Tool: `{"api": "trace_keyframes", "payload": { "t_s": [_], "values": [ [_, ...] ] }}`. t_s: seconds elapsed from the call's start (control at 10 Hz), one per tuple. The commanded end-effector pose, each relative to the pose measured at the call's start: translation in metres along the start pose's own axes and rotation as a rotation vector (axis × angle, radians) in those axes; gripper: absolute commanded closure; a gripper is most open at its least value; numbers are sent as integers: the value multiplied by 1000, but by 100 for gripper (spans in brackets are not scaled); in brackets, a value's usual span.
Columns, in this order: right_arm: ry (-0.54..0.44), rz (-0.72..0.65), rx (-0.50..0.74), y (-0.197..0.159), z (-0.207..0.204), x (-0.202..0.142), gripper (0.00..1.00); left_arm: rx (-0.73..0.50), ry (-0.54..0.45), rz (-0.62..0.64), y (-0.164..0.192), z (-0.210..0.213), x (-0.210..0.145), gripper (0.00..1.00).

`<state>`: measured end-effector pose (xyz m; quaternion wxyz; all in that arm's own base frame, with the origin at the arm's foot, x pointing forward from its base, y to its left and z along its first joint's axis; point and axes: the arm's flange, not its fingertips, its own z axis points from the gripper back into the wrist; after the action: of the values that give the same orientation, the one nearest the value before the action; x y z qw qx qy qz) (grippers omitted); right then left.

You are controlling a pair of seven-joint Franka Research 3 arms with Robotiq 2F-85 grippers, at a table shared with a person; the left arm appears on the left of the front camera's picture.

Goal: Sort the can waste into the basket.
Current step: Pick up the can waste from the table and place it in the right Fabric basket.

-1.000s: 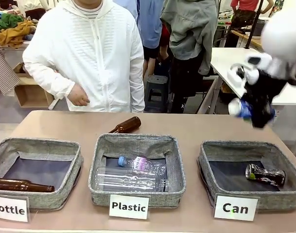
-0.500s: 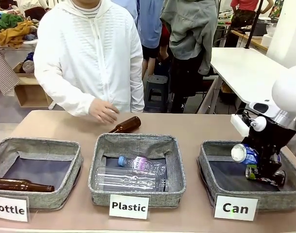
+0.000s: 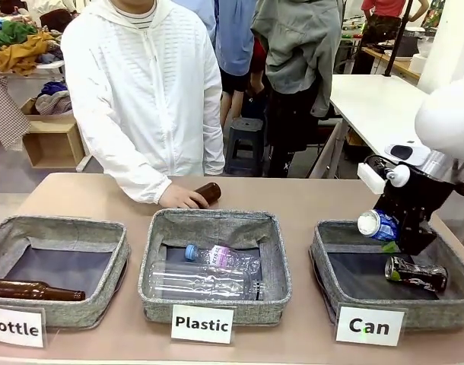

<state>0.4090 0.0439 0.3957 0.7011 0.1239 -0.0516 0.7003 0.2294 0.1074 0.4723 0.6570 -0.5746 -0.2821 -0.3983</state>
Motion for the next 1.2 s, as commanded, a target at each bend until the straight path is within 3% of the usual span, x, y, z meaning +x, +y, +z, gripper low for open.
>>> {"api": "trace_keyframes", "payload": {
  "t_s": [0.0,0.5,0.7,0.8,0.9,1.0,1.1],
  "values": [
    [31,-8,24,-6,5,-5,0,1,-3,-3,-1,1,0,0],
    [104,-36,56,-25,2,-7,0,1,-3,-3,-1,1,0,0],
    [47,-42,47,-38,10,-6,0,1,-3,-3,-1,1,0,0],
    [-136,-199,-38,-50,20,-1,0,1,-3,-3,-1,1,0,0],
    [-309,-502,-138,-68,29,3,0,1,-3,-3,-1,1,0,0],
    [-608,-616,2,-74,44,2,0,1,-3,-3,-1,1,0,0],
    [-911,-691,49,-76,56,-10,0,1,-3,-3,-1,1,0,0]
  ]
}}
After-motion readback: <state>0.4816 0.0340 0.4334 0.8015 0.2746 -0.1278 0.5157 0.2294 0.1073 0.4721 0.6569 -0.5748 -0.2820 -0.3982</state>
